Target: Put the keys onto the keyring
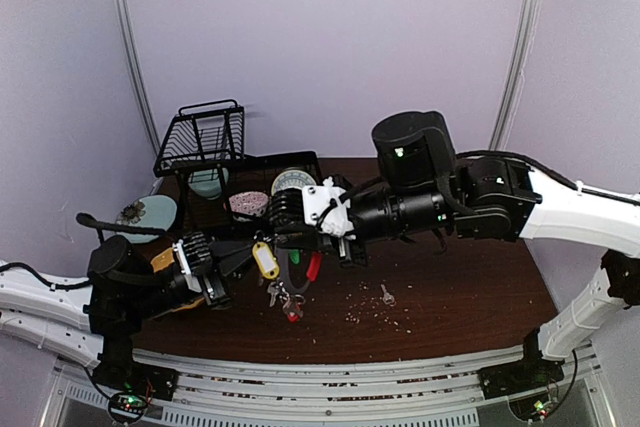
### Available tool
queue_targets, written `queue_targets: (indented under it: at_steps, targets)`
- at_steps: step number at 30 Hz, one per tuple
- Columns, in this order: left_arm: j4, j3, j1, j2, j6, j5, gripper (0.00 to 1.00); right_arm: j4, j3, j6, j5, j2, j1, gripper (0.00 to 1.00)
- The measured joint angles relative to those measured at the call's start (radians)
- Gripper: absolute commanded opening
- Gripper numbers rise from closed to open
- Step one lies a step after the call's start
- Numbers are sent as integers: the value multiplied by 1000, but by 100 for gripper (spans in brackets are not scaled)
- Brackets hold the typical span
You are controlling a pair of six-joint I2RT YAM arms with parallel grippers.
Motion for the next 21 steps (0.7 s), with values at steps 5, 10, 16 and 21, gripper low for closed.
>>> queue_targets:
  at_steps: [5,10,16,21]
  targets:
    - [0,0,0,0,0,0,0,-6,7,-8,1,11,0,10]
    - [-14,0,0,2,4,-2,0,-21,33,-14,8,35,0,2]
    - [-23,0,2,2,6,-7,0,-36,37,-35,24,39,0,0]
    - [-23,0,2,2,6,-7,0,-37,37,-50,27,39,1,8]
